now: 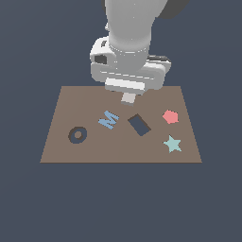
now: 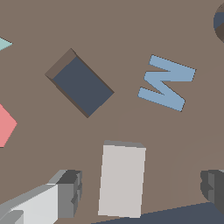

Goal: Insert a designated object into the corresponding slot on a board.

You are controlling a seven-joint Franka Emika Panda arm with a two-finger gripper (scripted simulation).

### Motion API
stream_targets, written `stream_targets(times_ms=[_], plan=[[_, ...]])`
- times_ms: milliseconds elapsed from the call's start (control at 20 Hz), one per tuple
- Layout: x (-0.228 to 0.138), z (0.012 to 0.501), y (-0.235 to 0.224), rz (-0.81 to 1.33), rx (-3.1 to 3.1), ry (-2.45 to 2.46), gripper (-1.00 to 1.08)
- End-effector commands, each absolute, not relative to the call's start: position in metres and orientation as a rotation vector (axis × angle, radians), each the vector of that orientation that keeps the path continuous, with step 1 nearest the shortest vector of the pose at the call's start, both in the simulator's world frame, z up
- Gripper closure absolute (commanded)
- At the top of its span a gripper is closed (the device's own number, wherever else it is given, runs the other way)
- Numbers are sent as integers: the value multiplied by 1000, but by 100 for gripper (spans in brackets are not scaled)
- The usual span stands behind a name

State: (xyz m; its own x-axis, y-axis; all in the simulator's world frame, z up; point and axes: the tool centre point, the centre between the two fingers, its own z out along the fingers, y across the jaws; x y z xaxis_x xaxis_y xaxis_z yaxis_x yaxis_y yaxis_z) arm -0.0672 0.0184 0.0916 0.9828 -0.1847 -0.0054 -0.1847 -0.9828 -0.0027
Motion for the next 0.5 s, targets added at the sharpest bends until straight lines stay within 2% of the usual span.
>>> stream_targets(times_ms=[0,450], plan=[[-77,78,23,4,-3122,332,-92],[-94,51,32,0,-3115,412,-92]])
